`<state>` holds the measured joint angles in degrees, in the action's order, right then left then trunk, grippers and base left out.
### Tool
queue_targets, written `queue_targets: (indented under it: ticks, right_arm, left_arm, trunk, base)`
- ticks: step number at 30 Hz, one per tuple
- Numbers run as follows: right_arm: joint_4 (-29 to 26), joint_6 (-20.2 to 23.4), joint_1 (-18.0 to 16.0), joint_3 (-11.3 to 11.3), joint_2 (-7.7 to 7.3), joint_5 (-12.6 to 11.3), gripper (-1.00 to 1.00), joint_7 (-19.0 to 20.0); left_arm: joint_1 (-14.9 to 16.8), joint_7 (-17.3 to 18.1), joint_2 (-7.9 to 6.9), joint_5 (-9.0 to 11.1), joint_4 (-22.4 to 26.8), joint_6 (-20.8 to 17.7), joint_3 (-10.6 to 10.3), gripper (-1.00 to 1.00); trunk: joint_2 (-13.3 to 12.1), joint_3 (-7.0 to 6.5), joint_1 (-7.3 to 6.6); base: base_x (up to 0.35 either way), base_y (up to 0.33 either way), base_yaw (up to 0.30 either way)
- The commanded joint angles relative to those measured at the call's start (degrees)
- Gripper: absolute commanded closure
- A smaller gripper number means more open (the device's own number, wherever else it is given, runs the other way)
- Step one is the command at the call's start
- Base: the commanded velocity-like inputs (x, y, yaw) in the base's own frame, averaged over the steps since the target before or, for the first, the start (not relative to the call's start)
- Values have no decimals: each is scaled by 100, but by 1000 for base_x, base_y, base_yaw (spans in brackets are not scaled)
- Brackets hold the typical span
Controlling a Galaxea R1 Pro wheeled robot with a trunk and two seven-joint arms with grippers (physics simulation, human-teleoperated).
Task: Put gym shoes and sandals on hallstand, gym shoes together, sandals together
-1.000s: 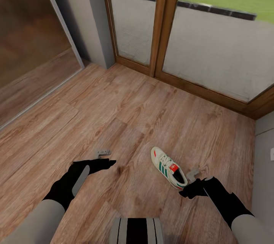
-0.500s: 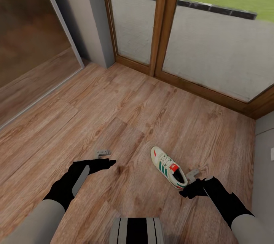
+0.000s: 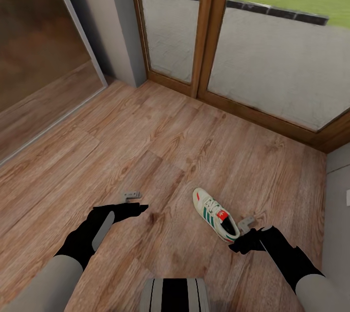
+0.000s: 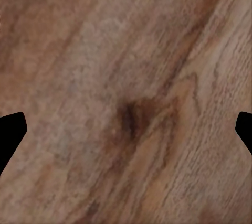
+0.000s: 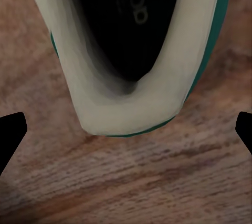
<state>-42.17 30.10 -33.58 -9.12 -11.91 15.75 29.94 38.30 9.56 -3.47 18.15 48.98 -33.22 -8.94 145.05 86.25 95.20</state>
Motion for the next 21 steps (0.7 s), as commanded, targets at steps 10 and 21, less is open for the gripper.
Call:
queue_targets:
  ticks: [10, 21]
  right_arm:
    - [-11, 12, 1, -15, -4, 60, -100, 38]
    - [-11, 13, -4, -19, -4, 60, -100, 38]
  left_arm:
    - [2, 2, -5, 13, 6, -21, -11, -100]
    - [2, 2, -5, 13, 6, -18, -11, -100]
  trunk:
    - [2, 4, -1]
    - [2, 4, -1]
  base:
    - [5, 2, 0]
    - [57, 61, 0]
